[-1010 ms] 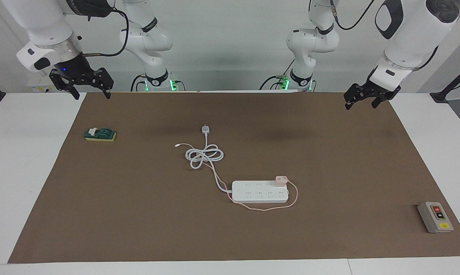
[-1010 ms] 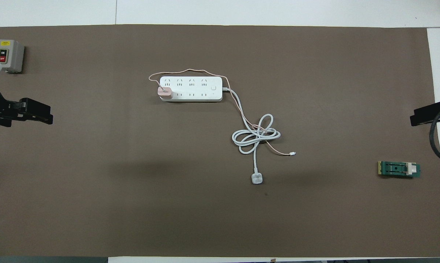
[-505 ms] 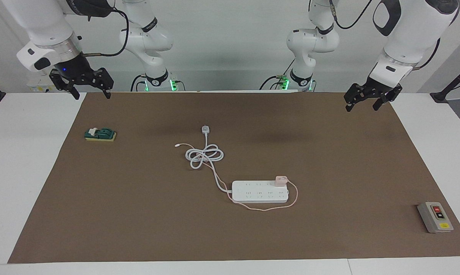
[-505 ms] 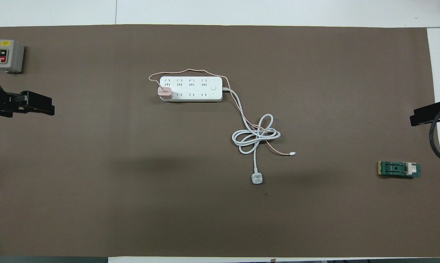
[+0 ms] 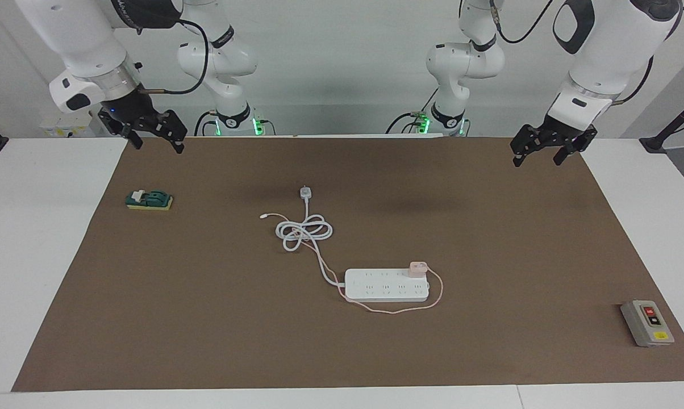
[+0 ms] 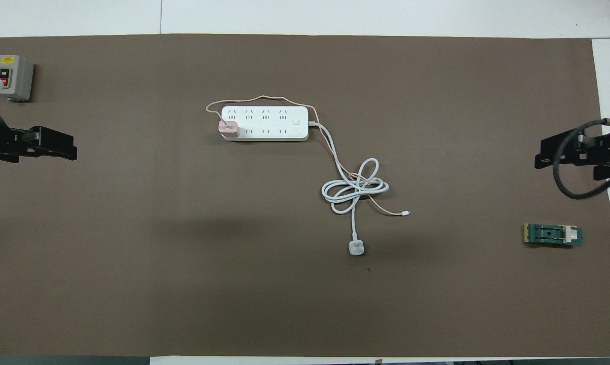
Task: Unplug charger and place it aside
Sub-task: 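Reach the right gripper to the white power strip and grasp it, then move the left gripper to the pink charger while the right gripper holds the strip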
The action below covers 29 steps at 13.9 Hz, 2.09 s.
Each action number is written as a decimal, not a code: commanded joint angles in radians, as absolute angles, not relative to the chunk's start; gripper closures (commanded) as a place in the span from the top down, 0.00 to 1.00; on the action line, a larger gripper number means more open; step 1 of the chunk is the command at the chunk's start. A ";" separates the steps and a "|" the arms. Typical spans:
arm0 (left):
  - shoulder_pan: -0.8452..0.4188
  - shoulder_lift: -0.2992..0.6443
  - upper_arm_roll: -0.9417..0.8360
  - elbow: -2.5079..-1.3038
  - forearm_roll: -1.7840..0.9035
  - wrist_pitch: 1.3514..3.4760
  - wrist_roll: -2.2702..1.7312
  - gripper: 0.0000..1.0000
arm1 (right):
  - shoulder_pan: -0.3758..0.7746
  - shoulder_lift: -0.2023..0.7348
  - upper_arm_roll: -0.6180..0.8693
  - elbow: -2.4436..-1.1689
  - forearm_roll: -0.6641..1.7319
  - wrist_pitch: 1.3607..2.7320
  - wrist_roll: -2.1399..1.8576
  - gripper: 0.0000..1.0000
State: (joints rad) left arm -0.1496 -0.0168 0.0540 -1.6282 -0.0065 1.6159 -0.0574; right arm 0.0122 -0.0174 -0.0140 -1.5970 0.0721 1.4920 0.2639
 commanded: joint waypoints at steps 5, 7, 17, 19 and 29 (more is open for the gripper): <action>-0.155 -0.043 0.063 -1.658 -0.015 1.621 -0.060 1.00 | 0.129 0.115 -0.009 -1.601 0.319 1.600 0.805 1.00; -0.153 -0.043 0.063 -1.655 -0.015 1.600 -0.061 1.00 | 0.176 0.156 -0.009 -1.601 0.397 1.658 0.950 1.00; -0.156 -0.051 0.066 -1.646 -0.015 1.598 -0.069 1.00 | 0.313 0.466 -0.011 -1.485 0.739 1.884 1.405 1.00; -0.164 -0.055 0.066 -1.652 -0.015 1.591 -0.068 1.00 | 0.324 0.540 -0.009 -1.454 0.816 1.934 1.408 1.00; -0.146 -0.081 0.061 -1.709 -0.012 1.618 -0.603 1.00 | 0.390 0.928 -0.006 -1.088 0.882 2.040 1.496 1.00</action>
State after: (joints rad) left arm -0.1252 -0.0577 0.0715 -1.6353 -0.0065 1.5192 -0.3538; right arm 0.3865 0.8490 -0.0085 -1.1974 0.8620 2.0450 1.4729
